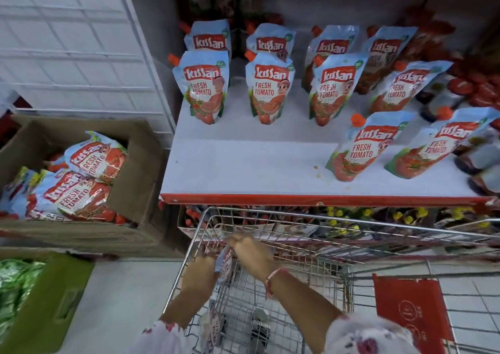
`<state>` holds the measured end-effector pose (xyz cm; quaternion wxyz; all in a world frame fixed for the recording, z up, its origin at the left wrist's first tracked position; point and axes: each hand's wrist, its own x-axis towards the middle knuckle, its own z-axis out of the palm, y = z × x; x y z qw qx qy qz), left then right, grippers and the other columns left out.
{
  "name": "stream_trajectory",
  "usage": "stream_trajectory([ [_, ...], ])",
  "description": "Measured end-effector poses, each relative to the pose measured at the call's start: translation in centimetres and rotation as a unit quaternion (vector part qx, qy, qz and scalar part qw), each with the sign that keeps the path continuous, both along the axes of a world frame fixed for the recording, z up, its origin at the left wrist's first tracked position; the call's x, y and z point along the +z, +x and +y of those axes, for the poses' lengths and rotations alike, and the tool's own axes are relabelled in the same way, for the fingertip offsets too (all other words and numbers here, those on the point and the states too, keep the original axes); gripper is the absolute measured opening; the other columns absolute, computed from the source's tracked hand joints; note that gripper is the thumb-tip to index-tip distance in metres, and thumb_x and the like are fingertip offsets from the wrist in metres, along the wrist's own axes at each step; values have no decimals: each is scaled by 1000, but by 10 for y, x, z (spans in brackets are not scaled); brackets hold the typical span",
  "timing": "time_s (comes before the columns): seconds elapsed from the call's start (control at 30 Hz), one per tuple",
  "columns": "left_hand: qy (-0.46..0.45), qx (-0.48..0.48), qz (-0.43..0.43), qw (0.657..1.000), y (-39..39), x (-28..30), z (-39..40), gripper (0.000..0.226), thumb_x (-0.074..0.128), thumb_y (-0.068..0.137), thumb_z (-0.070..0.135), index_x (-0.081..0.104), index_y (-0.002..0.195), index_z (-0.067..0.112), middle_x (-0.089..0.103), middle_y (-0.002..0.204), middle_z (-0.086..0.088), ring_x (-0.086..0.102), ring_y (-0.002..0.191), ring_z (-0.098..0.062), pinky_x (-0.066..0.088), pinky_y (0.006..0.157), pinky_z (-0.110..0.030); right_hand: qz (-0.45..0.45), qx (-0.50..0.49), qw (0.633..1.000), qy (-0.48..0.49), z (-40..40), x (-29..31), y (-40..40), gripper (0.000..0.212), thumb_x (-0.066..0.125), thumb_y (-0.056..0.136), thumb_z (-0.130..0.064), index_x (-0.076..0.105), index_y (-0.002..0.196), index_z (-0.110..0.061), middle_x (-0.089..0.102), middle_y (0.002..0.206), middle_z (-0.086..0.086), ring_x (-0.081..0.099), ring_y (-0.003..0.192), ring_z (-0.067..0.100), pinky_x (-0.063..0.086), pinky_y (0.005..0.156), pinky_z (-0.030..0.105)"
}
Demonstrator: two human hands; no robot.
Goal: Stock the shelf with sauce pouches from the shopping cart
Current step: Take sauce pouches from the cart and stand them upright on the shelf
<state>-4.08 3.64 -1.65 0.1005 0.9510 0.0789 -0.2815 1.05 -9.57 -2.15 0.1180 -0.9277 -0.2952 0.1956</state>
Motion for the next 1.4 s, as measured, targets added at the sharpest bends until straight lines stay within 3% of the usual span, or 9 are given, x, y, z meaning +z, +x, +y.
stream_trajectory([
  [0.17, -14, 18, 25, 999, -6, -22, 2, 26, 50, 94, 20, 63, 114, 8, 71, 113, -13, 66, 104, -27, 50, 88, -32, -21, 50, 997, -57, 12, -17, 5, 45, 55, 82, 14, 52, 125, 1, 49, 136, 19, 47, 126, 33, 54, 91, 45],
  [0.37, -51, 28, -23, 998, -9, -23, 1, 24, 50, 94, 19, 65, 110, 8, 73, 108, -11, 67, 98, -25, 51, 86, -32, -28, 53, 991, -117, 6, -8, 7, 26, 55, 84, 8, 64, 107, 1, 66, 104, 21, 67, 88, 34, 59, 70, 40],
  [0.5, -85, 44, -66, 993, -12, -15, 5, 24, 52, 93, 18, 63, 113, 11, 72, 106, -11, 67, 96, -26, 52, 84, -34, -30, 37, 993, -111, -8, 1, -2, 28, 56, 84, 6, 63, 110, 0, 66, 109, 18, 65, 96, 31, 58, 77, 40],
  [0.63, -143, 43, -115, 982, -23, 4, 12, 25, 58, 91, 28, 64, 112, 17, 73, 103, -9, 66, 92, -24, 51, 79, -32, -31, 18, 998, -54, -24, 25, -11, 36, 62, 84, -4, 59, 119, -10, 61, 121, 11, 53, 116, 25, 54, 90, 39],
  [0.83, -243, 32, -214, 946, -26, 57, 16, 23, 68, 84, 23, 67, 107, 21, 74, 89, 3, 59, 62, -2, 41, 50, -5, -109, -27, 992, 64, -52, 80, -27, 35, 64, 85, -9, 62, 118, -19, 66, 120, 1, 57, 114, 17, 54, 90, 30],
  [1.03, -358, 51, -286, 887, -16, 126, 17, 27, 71, 80, 21, 69, 107, 20, 74, 89, 8, 69, 73, 3, 57, 56, -12, -200, -89, 955, 202, -70, 151, -26, 28, 78, 70, -6, 74, 96, -15, 76, 96, 3, 69, 93, 16, 49, 85, 20],
  [1.17, -437, 64, -324, 836, 0, 176, 12, 32, 69, 75, 30, 69, 106, 22, 75, 96, 6, 71, 87, -5, 61, 78, -27, -233, -132, 918, 294, -77, 197, -15, 18, 72, 77, -7, 76, 93, -13, 77, 91, 1, 64, 86, 7, 52, 82, 20],
  [1.23, -454, 50, -349, 818, 11, 200, 8, 35, 65, 74, 34, 69, 106, 21, 74, 97, 6, 70, 89, -2, 60, 80, -23, -235, -145, 900, 337, -80, 217, -6, 14, 70, 79, -9, 76, 92, -11, 76, 89, 0, 66, 83, 7, 53, 79, 18],
  [1.4, -437, 10, -409, 801, 49, 239, -3, 29, 68, 83, 14, 67, 112, 15, 70, 92, 0, 65, 89, -4, 57, 78, -16, -274, -169, 866, 383, -89, 251, 20, 12, 69, 81, -7, 76, 91, -8, 70, 88, -6, 64, 85, 5, 51, 77, 9],
])
